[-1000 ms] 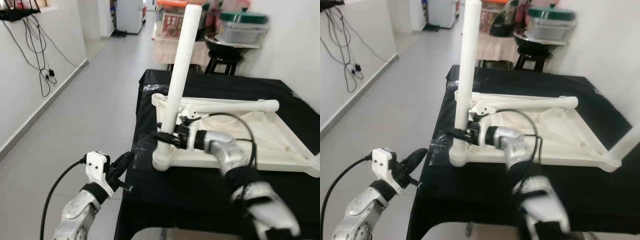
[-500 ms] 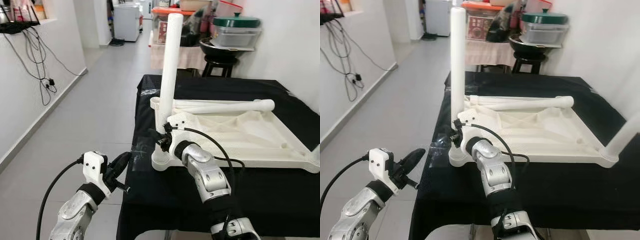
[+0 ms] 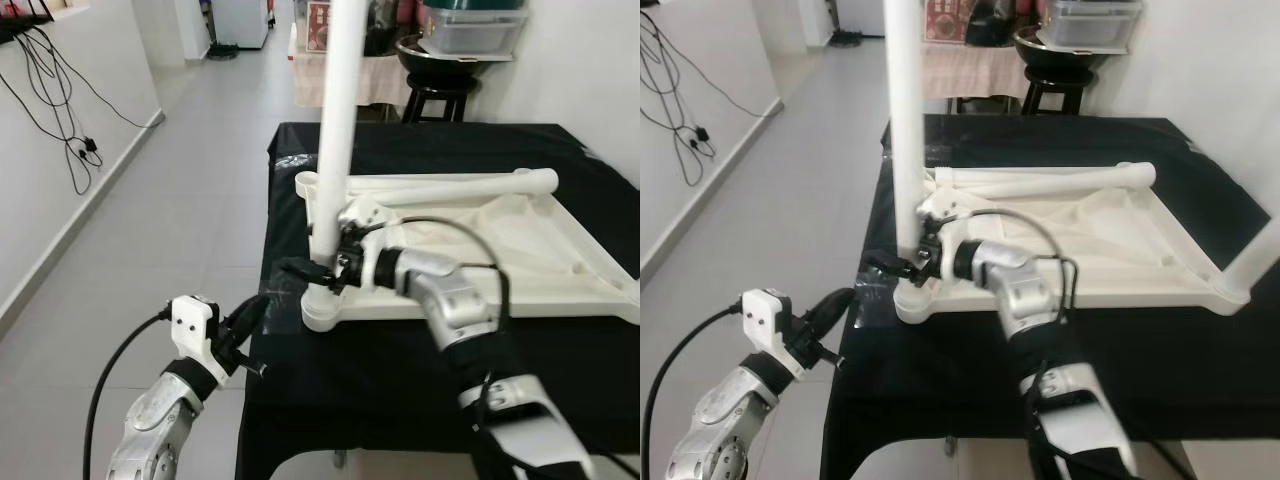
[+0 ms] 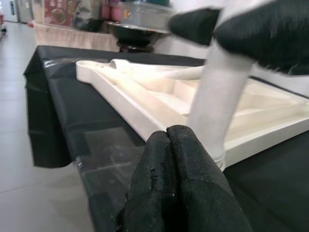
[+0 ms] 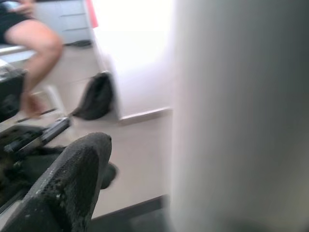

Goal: Building children table

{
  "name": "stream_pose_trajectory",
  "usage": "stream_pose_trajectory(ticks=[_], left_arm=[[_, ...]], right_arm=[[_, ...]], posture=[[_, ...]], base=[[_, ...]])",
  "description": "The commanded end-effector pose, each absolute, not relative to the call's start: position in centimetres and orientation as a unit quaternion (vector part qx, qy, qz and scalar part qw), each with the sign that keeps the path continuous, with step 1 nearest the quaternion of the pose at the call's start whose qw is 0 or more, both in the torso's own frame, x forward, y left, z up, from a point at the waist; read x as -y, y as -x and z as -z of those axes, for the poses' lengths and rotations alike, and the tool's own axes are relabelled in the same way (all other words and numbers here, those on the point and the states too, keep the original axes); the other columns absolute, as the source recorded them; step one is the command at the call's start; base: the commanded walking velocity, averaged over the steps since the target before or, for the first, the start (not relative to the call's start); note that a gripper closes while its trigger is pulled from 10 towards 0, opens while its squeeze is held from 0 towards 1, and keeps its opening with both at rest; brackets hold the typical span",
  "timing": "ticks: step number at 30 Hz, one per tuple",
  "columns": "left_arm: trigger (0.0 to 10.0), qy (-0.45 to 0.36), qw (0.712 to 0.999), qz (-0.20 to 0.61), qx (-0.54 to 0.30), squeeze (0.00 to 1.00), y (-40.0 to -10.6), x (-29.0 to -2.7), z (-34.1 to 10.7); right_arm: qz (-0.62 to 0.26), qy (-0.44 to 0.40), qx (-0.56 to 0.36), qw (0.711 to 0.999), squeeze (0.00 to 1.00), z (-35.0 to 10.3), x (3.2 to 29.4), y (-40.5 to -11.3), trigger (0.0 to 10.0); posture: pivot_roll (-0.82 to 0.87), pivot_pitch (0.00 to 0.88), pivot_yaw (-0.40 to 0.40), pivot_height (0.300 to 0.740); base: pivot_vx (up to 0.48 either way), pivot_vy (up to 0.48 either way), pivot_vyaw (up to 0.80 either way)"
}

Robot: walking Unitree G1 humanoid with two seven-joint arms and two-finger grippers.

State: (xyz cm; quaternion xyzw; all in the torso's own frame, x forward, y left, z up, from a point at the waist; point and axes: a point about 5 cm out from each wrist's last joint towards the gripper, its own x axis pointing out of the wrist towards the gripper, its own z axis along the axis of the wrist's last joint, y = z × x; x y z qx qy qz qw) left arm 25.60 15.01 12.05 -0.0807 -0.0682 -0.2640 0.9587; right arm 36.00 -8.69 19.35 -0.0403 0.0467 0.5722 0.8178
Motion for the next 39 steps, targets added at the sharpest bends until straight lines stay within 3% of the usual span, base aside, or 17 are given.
stream_pose_trajectory(ticks=[1,2,3,4,5,13,19,20,22,25,26,34,35,36,37,38,39], left_arm=[[10.0,0.081,0.96,0.261,0.056,0.0,-25.5,-15.0,-11.6],[10.0,0.081,0.96,0.261,0.056,0.0,-25.5,-15.0,-11.6],[10.0,0.081,0.96,0.261,0.056,0.0,-25.5,-14.9,-11.6],[10.0,0.081,0.96,0.261,0.056,0.0,-25.5,-14.9,-11.6],[10.0,0.081,0.96,0.261,0.056,0.0,-25.5,-14.9,-11.6],[10.0,0.082,0.96,0.261,0.057,0.0,-25.5,-14.8,-11.6],[10.0,0.083,0.96,0.26,0.058,0.0,-25.3,-14.8,-11.7],[10.0,0.083,0.96,0.259,0.059,0.0,-25.3,-14.9,-11.7],[10.0,0.083,0.961,0.258,0.059,0.0,-25.1,-15.4,-11.8],[10.0,0.083,0.961,0.258,0.059,0.0,-25.1,-15.4,-11.8],[10.0,0.08,0.961,0.26,0.056,0.0,-25.1,-15.6,-11.8],[10.0,0.082,0.961,0.258,0.055,0.0,-25.3,-15.5,-11.7],[10.0,0.082,0.962,0.255,0.055,0.0,-25.2,-15.6,-11.6],[10.0,0.082,0.962,0.255,0.055,0.0,-25.2,-15.6,-11.6],[10.0,0.082,0.963,0.253,0.055,0.0,-25.1,-15.7,-11.6],[10.0,0.082,0.963,0.253,0.055,0.0,-25.1,-15.7,-11.6],[10.0,0.082,0.962,0.253,0.055,0.0,-25.2,-15.7,-11.6]], right_arm=[[-0.58,0.036,-0.069,0.811,0.0,-19.2,8.8,-36.7,10.0],[-0.576,0.03,-0.069,0.814,0.0,-19.6,8.7,-37.0,10.0],[-0.574,0.026,-0.064,0.816,0.0,-20.1,8.6,-37.4,4.3],[-0.574,0.026,-0.064,0.816,0.0,-20.1,8.6,-37.4,4.3],[-0.578,0.021,-0.06,0.814,0.0,-20.6,8.5,-37.6,0.0],[-0.589,0.026,-0.071,0.805,0.0,-20.4,8.8,-37.7,0.0],[-0.548,0.011,-0.096,0.831,0.0,-17.8,9.9,-37.4,0.0],[-0.497,0.012,-0.115,0.86,0.0,-16.0,9.6,-37.1,0.0],[-0.215,-0.053,-0.189,0.957,0.0,-11.8,9.3,-35.6,0.0],[-0.215,-0.053,-0.189,0.957,0.0,-11.8,9.3,-35.6,0.0],[-0.174,-0.044,-0.202,0.963,0.0,-11.4,8.2,-32.6,0.0],[-0.223,0.021,-0.178,0.958,0.0,-11.8,7.6,-34.3,0.0],[-0.236,0.022,-0.169,0.957,0.0,-12.1,7.2,-34.5,2.3],[-0.236,0.022,-0.169,0.957,0.0,-12.1,7.2,-34.5,2.3],[-0.253,0.021,-0.159,0.954,0.0,-12.5,6.8,-34.7,10.0],[-0.253,0.021,-0.159,0.954,0.0,-12.5,6.8,-34.7,10.0],[-0.286,0.005,-0.142,0.948,1.0,-13.2,6.3,-34.9,10.0]], posture=[[0.07,0.0,-0.066,0.74],[0.07,0.0,-0.066,0.74],[0.07,0.0,-0.068,0.74],[0.07,0.0,-0.068,0.74],[0.07,0.0,-0.07,0.74],[0.07,0.0,-0.072,0.74],[0.06,0.0,-0.078,0.74],[0.05,0.0,-0.078,0.74],[0.04,0.0,-0.061,0.74],[0.04,0.0,-0.061,0.74],[0.02,0.0,-0.032,0.74],[0.06,0.0,-0.067,0.74],[0.06,0.0,-0.068,0.74],[0.06,0.0,-0.068,0.74],[0.06,0.0,-0.068,0.74],[0.06,0.0,-0.068,0.74],[0.06,0.0,-0.062,0.74]], base=[[0.0,0.0,0.0],[0.0,0.0,0.0],[0.0,0.0,0.0],[0.0,0.0,0.0],[0.0,0.0,0.0],[0.0,0.0,0.0],[0.0,0.0,0.0],[0.0,0.0,0.0],[0.0,0.0,0.0],[0.0,0.0,0.0],[0.0,0.0,0.0],[0.0,0.0,0.0],[0.0,0.0,0.0],[0.0,0.0,0.0],[0.0,0.0,0.0],[0.0,0.0,0.0],[0.0,0.0,0.0]])
